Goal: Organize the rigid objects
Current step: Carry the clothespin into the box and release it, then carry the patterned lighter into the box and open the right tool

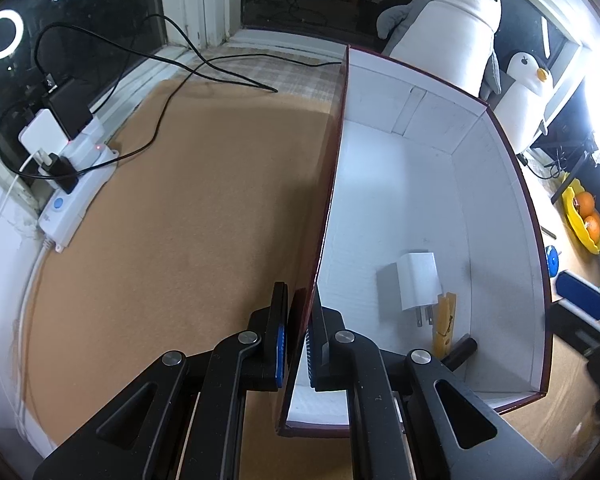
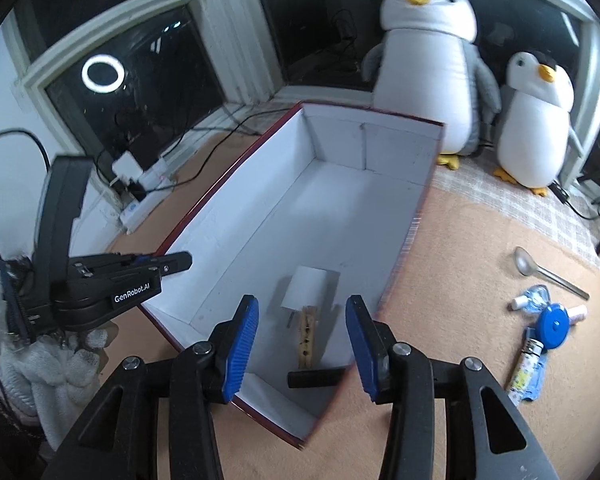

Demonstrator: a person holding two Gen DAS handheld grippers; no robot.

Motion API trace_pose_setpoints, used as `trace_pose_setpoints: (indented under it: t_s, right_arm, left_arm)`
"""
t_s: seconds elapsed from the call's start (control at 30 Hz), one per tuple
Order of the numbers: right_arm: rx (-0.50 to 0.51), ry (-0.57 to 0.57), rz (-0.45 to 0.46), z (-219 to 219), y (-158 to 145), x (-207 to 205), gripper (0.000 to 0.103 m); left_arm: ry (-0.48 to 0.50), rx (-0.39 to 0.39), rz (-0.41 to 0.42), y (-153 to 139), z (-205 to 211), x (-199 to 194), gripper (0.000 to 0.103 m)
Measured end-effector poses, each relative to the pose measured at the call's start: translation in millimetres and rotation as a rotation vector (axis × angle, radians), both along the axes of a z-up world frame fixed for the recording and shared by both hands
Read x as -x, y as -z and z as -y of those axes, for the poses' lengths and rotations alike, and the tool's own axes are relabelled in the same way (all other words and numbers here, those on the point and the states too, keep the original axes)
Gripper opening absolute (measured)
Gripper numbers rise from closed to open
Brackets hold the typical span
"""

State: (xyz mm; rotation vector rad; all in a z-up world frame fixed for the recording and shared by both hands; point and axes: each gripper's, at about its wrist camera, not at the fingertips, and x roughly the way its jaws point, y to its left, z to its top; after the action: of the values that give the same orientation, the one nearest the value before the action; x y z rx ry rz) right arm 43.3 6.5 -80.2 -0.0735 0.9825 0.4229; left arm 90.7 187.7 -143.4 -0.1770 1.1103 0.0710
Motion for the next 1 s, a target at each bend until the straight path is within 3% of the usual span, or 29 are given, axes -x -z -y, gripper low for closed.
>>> trace_pose_setpoints:
  t_s: [0.33,0.63,1.0]
  right_arm:
    - [-0.031,0.207,0.008,94.7,-5.2,5.2,0.042]
    - [-0.005,0.355,-0.095,179.9,35.4,-2.7,0.042]
    - [0.032,0.338,-0.184,187.9,70.8,-31.2,0.041]
  left_arm:
    - [-0.007,-0.019,-0.032,3.8,2.1,-5.4,0.007]
    - [-0.012,-0.057,-0.064,5.7,9.1,-11.4,0.010]
    - [-0.028,-0.096,-0.089,7.7,14.4,-16.5,0.011]
